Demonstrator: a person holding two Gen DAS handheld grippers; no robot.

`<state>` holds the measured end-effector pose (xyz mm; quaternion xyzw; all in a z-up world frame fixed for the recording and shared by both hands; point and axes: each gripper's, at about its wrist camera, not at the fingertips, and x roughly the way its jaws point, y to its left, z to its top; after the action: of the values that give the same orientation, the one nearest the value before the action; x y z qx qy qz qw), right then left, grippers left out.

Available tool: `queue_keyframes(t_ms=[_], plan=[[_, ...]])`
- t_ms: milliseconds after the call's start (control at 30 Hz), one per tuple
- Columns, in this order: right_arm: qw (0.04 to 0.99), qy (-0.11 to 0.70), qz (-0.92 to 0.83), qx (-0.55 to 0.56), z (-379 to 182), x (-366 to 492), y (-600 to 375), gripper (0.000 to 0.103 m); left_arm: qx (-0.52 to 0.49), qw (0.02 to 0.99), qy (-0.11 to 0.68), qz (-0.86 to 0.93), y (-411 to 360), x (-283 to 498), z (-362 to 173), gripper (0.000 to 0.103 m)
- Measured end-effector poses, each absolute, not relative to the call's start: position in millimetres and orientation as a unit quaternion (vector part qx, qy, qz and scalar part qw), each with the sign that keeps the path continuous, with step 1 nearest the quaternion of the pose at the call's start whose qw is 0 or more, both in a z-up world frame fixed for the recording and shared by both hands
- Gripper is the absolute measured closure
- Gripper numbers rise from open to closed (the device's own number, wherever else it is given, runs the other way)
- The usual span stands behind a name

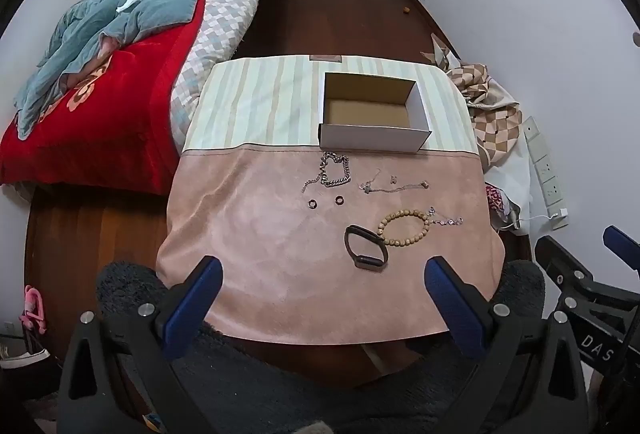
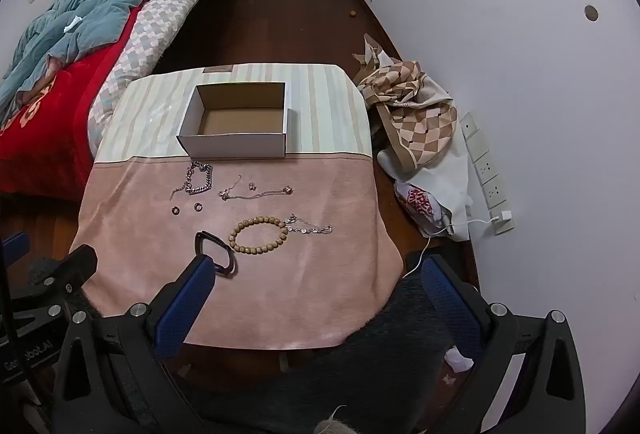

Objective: Organize jewelry

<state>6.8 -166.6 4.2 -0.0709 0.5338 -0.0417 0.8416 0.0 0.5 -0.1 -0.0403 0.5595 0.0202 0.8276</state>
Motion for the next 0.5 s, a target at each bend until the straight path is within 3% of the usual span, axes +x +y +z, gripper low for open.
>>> queue_keyframes(t_ms=[500], plan=[[0.843,0.532,-0.041,-0.069,10.3,5.5,-169.4,0.000,-0.036,0.832,0.553,0.025,-1.3,-1.8,-0.7,0.000]])
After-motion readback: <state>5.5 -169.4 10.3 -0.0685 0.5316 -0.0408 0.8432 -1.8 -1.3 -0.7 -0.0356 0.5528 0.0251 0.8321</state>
